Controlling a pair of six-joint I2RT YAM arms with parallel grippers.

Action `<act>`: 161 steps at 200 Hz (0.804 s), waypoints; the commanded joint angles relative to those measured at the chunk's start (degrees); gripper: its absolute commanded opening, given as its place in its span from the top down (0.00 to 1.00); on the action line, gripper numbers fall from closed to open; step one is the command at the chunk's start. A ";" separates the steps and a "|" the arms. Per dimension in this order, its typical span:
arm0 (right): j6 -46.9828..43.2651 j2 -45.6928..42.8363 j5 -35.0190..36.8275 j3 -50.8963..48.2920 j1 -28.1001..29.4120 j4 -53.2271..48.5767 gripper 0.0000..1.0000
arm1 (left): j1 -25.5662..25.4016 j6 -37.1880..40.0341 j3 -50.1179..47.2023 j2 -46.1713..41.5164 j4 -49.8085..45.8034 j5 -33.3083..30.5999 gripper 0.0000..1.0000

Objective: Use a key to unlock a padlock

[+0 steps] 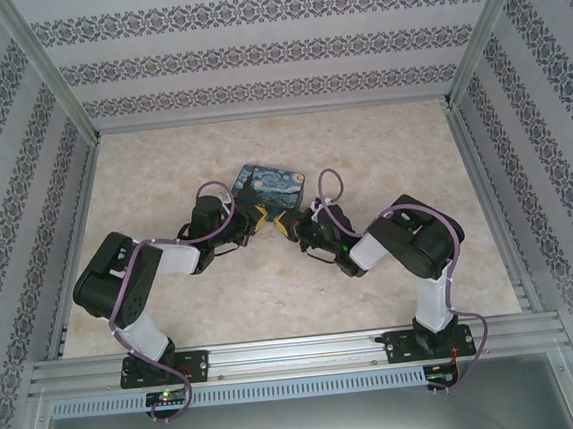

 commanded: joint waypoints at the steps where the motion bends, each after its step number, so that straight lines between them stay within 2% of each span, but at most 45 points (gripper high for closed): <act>1: -2.54 -1.19 1.87 1.90 -0.08 1.37 1.00 | -2.38 3.35 -0.13 -2.16 -2.52 10.63 1.00; 121: -8.91 -1.94 2.73 7.37 2.50 -7.64 1.00 | -2.39 5.78 0.07 -2.44 -5.11 10.23 1.00; 161: -8.70 -0.16 4.05 7.01 3.02 -4.23 1.00 | -2.45 4.05 -0.18 -2.28 -3.05 10.58 1.00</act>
